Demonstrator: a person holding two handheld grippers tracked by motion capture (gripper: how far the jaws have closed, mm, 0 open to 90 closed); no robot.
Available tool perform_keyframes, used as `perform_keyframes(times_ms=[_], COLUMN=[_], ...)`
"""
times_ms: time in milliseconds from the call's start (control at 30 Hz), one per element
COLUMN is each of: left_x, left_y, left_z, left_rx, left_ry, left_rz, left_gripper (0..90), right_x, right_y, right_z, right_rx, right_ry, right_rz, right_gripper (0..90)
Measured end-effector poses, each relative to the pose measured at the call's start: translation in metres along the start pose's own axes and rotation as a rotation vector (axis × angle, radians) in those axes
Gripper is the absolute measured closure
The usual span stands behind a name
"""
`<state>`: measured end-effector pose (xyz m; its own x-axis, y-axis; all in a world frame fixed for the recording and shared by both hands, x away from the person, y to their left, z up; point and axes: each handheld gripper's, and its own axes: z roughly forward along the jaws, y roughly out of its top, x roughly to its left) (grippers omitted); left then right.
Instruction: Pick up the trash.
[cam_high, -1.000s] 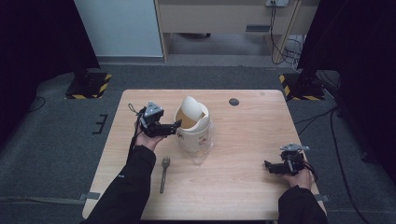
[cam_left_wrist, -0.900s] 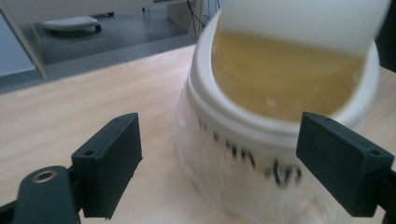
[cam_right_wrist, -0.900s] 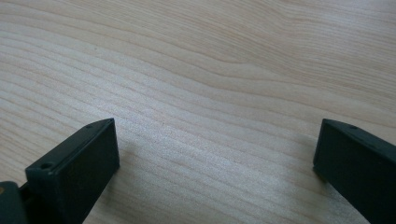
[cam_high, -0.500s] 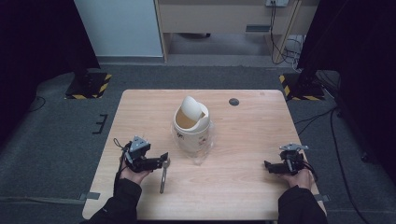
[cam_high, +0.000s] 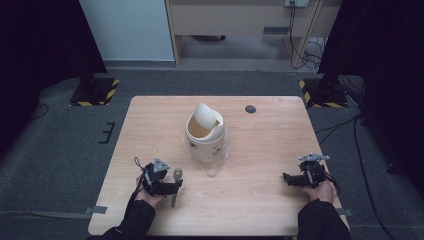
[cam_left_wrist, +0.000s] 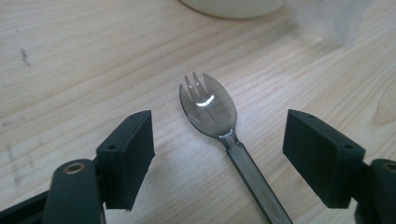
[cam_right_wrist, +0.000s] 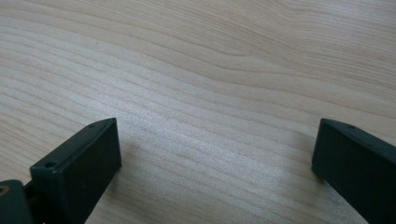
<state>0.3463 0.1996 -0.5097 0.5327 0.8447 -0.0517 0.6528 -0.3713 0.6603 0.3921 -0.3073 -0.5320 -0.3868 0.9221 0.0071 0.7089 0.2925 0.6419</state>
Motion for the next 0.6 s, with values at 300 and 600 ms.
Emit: perform_keyframes(times_ms=[300,600], left_x=[-0.010,-0.009], left_y=[-0.003,0.001], left_z=[0.007,0.007], left_rx=[0.068,0.069], left_ry=[0.049,0.051], left_rz=[0.015,-0.018], left_gripper=[44.1,78.8], right_x=[0.002,0.004], right_y=[0.001,0.004], right_z=[-0.001,-0.004], right_rx=[0.006,0.016], right_ry=[0.004,0.008], right_rz=[-0.001,-0.008], right_gripper=[5.1,16.2])
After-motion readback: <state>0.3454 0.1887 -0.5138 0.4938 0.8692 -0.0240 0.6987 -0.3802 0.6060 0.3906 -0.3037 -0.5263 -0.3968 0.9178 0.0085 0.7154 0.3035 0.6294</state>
